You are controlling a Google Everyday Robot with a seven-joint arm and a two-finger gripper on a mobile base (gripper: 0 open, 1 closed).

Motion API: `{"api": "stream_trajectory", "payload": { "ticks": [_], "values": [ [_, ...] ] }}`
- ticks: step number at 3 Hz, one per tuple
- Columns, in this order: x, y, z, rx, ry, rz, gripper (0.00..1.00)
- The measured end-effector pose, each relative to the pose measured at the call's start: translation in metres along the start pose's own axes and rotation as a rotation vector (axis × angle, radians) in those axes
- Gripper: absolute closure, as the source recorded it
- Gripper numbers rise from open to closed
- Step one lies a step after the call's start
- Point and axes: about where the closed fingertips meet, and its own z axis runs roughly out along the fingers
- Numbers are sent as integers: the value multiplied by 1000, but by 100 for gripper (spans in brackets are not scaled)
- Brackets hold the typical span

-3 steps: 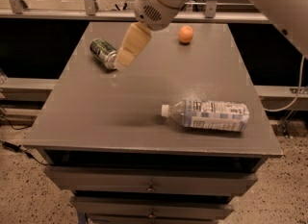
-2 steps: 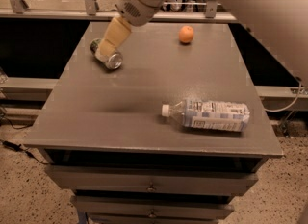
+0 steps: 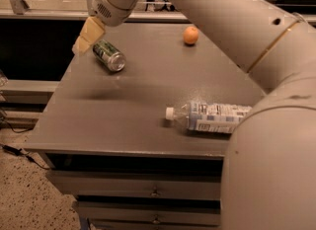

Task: Place green can upright

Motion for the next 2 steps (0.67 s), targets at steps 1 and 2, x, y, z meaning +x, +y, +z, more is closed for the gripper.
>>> {"api": "stream_trajectory", "payload": {
  "ticks": [1,2],
  "values": [
    [-6,-2,31,3,46,20,0],
    [0,-13,66,35,137,41,0]
  ]
}}
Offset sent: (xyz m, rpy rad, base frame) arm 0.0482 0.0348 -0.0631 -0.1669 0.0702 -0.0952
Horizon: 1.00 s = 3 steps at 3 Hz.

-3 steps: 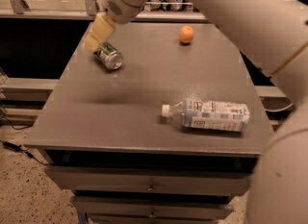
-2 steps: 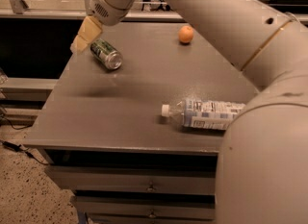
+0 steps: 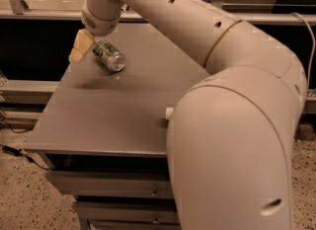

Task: Place green can upright

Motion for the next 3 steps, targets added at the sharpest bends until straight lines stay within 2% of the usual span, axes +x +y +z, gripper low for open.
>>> {"api": "stream_trajectory", "payload": {
  "ticks": [3],
  "values": [
    [18,-33,45,87,182,62,0]
  ]
}}
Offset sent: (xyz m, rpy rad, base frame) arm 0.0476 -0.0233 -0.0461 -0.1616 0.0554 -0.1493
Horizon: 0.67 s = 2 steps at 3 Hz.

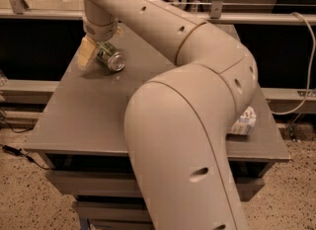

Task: Place green can upright

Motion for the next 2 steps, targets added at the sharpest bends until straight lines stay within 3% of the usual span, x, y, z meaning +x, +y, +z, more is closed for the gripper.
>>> {"api": "stream_trajectory", "payload": {
  "ticks": [1,2],
  "values": [
    [0,-4,9,42,88,3,0],
    [1,-5,13,67,136,3,0]
  ]
}}
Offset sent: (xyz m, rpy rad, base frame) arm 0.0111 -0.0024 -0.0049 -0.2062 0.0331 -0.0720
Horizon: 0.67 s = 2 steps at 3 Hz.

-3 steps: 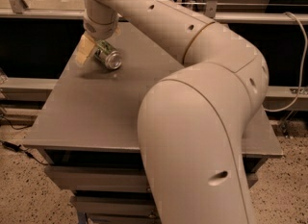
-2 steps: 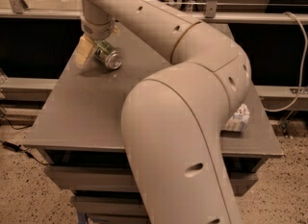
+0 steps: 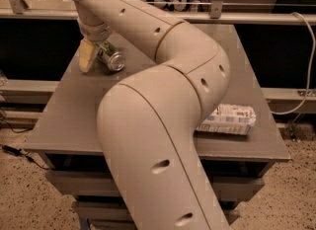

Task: Place green can upright

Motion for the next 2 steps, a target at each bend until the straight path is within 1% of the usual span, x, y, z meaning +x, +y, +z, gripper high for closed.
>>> {"api": "stream_trajectory", "payload": {
  "ticks": [1,2],
  "values": [
    [2,-1,4,14,38,8,26],
    [3,-1,4,18,45,10,47]
  ]
}}
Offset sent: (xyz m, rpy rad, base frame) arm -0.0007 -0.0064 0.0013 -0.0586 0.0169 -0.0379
